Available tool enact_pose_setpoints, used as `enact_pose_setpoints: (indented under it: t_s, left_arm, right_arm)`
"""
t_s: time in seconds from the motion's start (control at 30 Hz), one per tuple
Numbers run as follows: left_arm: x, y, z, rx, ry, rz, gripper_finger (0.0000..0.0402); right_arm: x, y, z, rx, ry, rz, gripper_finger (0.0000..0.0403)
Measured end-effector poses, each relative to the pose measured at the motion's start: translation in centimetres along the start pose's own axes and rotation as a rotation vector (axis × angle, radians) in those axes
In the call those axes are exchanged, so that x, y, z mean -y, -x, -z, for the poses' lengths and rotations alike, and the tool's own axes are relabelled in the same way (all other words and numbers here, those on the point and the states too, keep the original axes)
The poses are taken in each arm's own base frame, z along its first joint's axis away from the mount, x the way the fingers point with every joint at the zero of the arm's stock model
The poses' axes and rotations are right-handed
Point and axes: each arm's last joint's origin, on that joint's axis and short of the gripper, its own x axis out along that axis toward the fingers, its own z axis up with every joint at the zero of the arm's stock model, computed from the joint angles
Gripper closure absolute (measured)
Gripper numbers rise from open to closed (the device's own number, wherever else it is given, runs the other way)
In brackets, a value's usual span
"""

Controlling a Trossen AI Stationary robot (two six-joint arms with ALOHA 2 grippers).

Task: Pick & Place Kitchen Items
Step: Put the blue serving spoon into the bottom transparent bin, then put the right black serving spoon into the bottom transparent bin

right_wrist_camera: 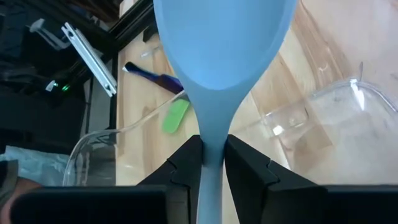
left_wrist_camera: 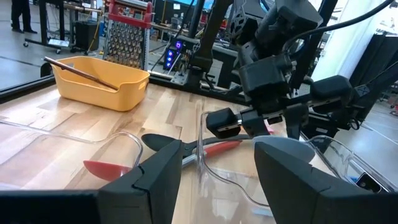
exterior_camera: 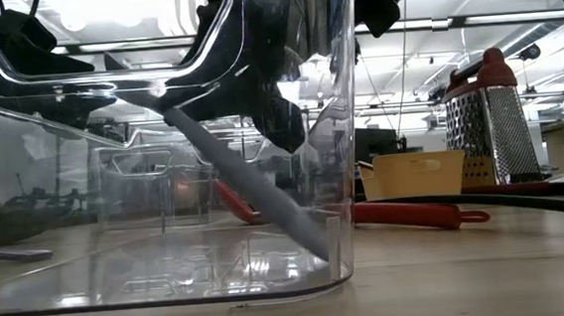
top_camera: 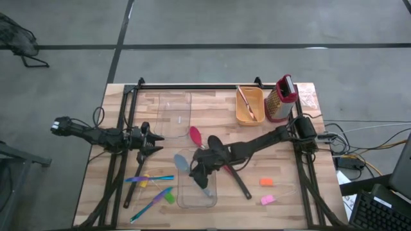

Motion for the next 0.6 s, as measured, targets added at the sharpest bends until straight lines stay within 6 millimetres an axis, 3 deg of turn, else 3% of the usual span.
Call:
enact_pose_setpoints:
  t_s: [0.17, 0.43, 0.6]
  left_arm:
    - [0.0, 0.0, 0.0, 0.000, 0.000, 0.000, 0.0193]
    - [0.0, 0.0, 0.0, 0.000, 0.000, 0.000, 0.0193]
    - [0.0, 0.0, 0.0, 0.000, 0.000, 0.000, 0.0193]
  right_arm:
    - [0.0, 0.0, 0.0, 0.001, 0.005, -0.001, 0.0334]
    - [-0.5, 0.4, -0.5, 0.015, 0.023, -0.016, 0.0285]
    - [-1.6, 1.9, -1.3, 0.038, 0.089, -0.047, 0.0259]
